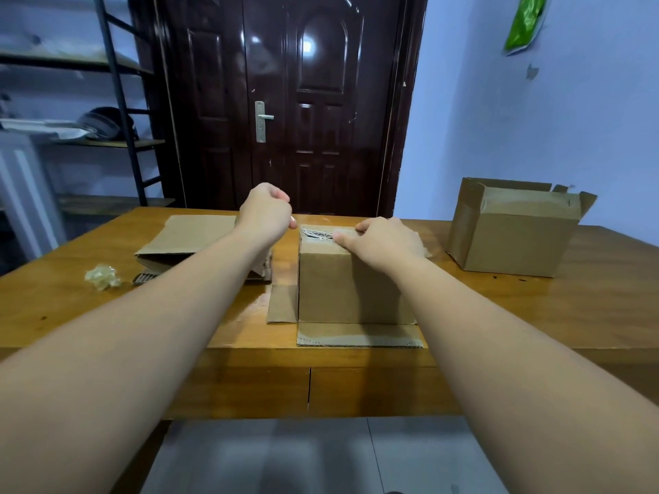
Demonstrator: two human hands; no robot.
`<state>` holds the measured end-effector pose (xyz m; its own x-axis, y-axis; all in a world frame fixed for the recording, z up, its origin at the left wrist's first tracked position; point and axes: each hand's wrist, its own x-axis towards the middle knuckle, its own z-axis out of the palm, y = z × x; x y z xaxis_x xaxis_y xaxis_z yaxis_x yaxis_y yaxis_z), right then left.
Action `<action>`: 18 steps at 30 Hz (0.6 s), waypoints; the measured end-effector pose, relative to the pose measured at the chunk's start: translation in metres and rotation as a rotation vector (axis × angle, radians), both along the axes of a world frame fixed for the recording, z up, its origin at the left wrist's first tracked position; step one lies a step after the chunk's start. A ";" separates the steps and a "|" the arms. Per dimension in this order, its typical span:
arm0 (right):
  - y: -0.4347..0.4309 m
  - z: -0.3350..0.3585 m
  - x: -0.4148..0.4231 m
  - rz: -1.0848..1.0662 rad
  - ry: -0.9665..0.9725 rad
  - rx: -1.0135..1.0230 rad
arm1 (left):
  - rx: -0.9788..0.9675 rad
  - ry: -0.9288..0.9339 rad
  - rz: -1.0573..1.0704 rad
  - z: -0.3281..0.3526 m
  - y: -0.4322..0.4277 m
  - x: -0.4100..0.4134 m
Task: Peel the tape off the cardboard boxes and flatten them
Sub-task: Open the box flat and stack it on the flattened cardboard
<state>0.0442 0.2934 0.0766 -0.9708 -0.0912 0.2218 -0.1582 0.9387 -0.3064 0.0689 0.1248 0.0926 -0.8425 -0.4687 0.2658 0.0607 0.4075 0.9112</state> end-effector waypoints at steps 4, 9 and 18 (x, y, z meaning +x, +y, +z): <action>-0.003 0.001 -0.001 -0.024 -0.003 0.000 | -0.065 0.014 -0.065 0.013 0.022 -0.004; -0.004 0.003 0.003 -0.042 -0.015 0.026 | -0.051 0.103 -0.283 0.038 0.063 -0.006; 0.004 0.002 0.017 0.063 -0.006 0.113 | 0.035 0.145 -0.496 0.033 0.074 -0.003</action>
